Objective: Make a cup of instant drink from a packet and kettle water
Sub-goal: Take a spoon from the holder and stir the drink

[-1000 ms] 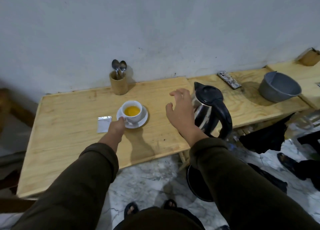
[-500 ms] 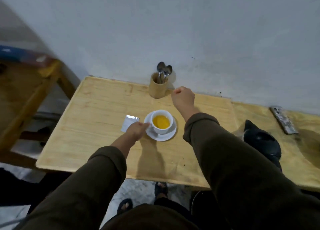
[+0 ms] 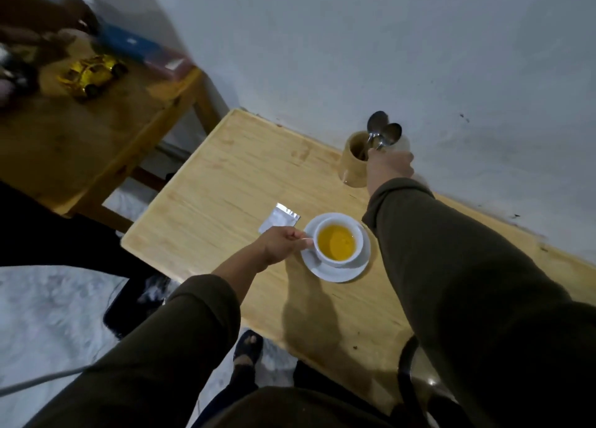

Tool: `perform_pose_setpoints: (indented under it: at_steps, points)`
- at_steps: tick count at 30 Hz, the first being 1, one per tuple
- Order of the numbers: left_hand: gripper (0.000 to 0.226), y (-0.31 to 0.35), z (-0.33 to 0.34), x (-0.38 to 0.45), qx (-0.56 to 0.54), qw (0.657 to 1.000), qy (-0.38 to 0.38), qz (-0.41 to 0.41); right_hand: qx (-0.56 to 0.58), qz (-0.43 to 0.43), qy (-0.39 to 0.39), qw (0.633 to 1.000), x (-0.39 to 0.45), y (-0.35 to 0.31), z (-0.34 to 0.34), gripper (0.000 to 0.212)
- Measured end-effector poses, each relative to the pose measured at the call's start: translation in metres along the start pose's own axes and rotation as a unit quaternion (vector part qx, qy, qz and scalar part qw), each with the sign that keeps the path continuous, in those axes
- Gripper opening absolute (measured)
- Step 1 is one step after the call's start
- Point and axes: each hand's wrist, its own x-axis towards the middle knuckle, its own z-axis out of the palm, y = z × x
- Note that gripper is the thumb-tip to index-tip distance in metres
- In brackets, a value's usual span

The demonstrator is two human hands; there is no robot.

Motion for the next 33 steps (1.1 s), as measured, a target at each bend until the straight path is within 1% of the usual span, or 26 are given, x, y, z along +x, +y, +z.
perform_pose_setpoints:
  at_steps: [4, 8, 12, 16, 20, 23, 25, 29, 33]
  points:
    - [0.030, 0.001, 0.001, -0.002, -0.009, 1.000, 0.010, -0.012, -0.042, -0.020, -0.006, 0.999, 0.013, 0.002, 0.004, 0.052]
    - [0.019, 0.002, 0.000, -0.001, -0.010, 1.000, 0.001, -0.021, -0.021, -0.028, 0.001, 0.999, 0.021, 0.002, 0.009, 0.046]
    - [0.020, 0.002, -0.001, 0.001, -0.012, 1.000, -0.003, -0.023, -0.023, -0.050, 0.007, 0.998, 0.028, 0.006, 0.010, 0.038]
    - [0.013, 0.004, -0.001, -0.001, -0.023, 0.999, -0.009, -0.025, -0.038, -0.062, 0.022, 0.997, 0.034, 0.008, 0.011, 0.033]
    - [0.010, 0.005, -0.002, -0.003, -0.022, 0.999, -0.010, -0.020, 0.000, -0.064, 0.039, 0.997, 0.036, 0.008, 0.013, 0.026]
    - [0.017, 0.006, -0.002, -0.004, -0.007, 1.000, -0.002, -0.020, 0.072, -0.036, 0.043, 0.996, 0.038, 0.004, 0.011, 0.027]
    - [0.023, 0.008, -0.002, -0.005, 0.004, 1.000, 0.002, -0.021, 0.090, -0.036, 0.046, 0.994, 0.040, 0.001, 0.011, 0.028]
    - [0.037, 0.012, 0.000, -0.007, 0.048, 0.999, 0.014, -0.017, 0.075, -0.097, 0.063, 0.990, 0.039, -0.009, 0.008, 0.024]
    - [0.036, 0.015, 0.002, -0.010, 0.094, 0.995, 0.028, 0.005, 0.032, -0.197, 0.083, 0.976, 0.025, -0.028, 0.001, 0.024]
